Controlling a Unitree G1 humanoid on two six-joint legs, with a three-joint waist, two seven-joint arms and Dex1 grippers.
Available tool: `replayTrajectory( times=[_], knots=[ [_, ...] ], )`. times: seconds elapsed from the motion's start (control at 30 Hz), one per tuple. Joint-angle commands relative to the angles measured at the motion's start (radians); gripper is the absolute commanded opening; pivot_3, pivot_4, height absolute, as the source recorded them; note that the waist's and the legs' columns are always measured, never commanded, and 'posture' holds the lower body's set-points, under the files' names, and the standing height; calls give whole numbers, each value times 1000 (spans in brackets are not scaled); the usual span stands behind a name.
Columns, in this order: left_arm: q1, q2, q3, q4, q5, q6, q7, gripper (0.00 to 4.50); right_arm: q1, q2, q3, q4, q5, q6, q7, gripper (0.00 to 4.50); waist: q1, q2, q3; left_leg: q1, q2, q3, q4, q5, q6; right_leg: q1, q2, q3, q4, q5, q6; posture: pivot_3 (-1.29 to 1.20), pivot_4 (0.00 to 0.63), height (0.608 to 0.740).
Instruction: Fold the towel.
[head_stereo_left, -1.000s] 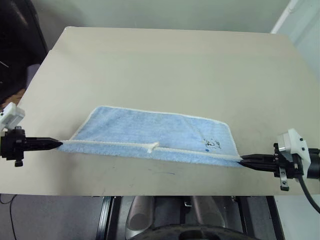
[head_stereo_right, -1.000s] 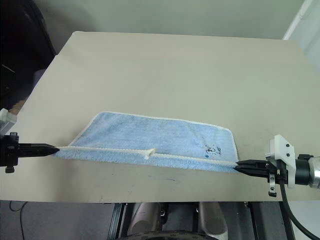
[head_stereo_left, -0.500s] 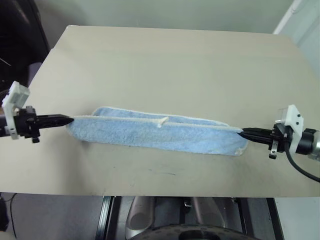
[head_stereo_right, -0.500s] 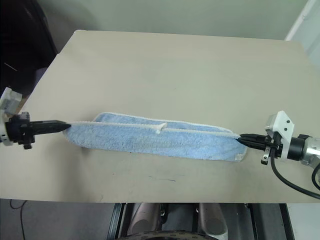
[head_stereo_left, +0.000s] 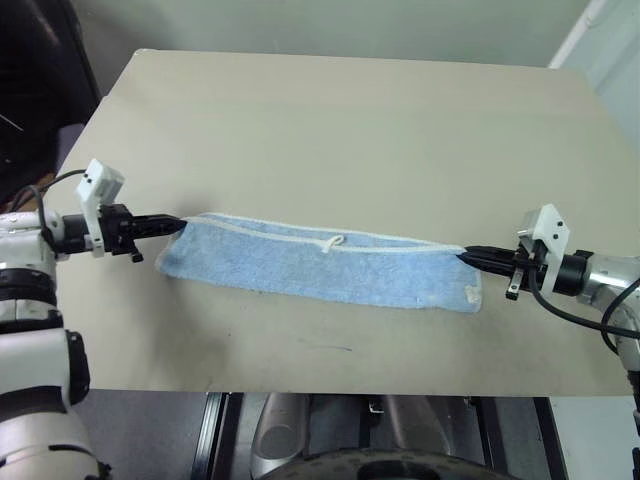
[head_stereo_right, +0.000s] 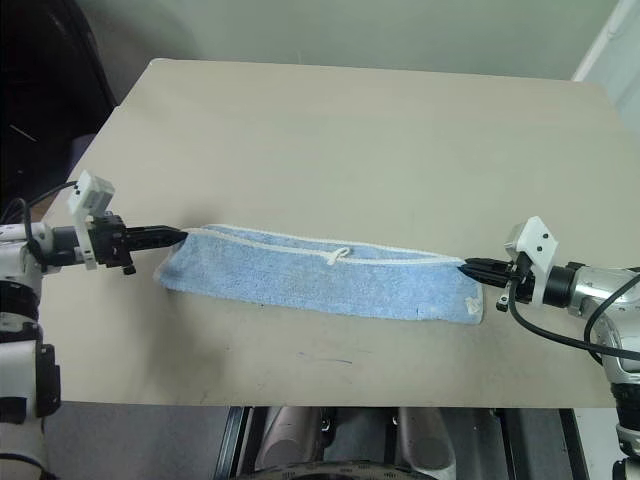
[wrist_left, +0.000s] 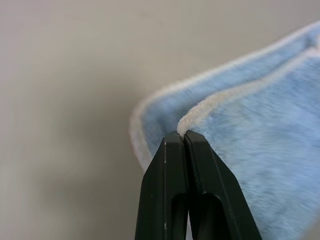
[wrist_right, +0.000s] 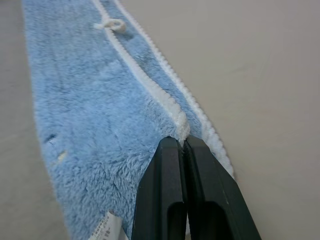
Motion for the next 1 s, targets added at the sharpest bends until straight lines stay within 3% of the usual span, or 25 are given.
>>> replayTrajectory(
  times=[0.03,0.47,0.87,0.9,1.0],
  knots=[
    [-49,5,22,42,26,-40,14,31,-17,-5,-10,13,-16,-33,-4,0,0,0,0,0,0,0,0,0,0,0,0,0,0,0,0,0,150,697],
    [-64,-17,38,95,69,-87,26,31,-80,13,2,118,-54,-79,-21,0,0,0,0,1,0,1,0,1,1,1,0,0,0,-1,3,0,150,697],
    [-68,-51,56,110,88,-94,62,31,-113,11,37,154,-33,-48,65,0,0,0,0,1,0,1,0,1,1,2,0,0,0,-1,3,0,150,697],
    [-70,-54,59,112,87,-85,63,229,-118,13,31,153,-22,-33,69,0,0,0,0,1,0,1,0,1,1,2,0,0,0,-1,3,0,150,697],
    [-75,-58,67,113,82,-79,75,1010,-133,21,15,151,7,4,76,740,0,0,0,1,-1,1,0,1,1,2,0,0,0,-1,3,0,150,697]
  ],
)
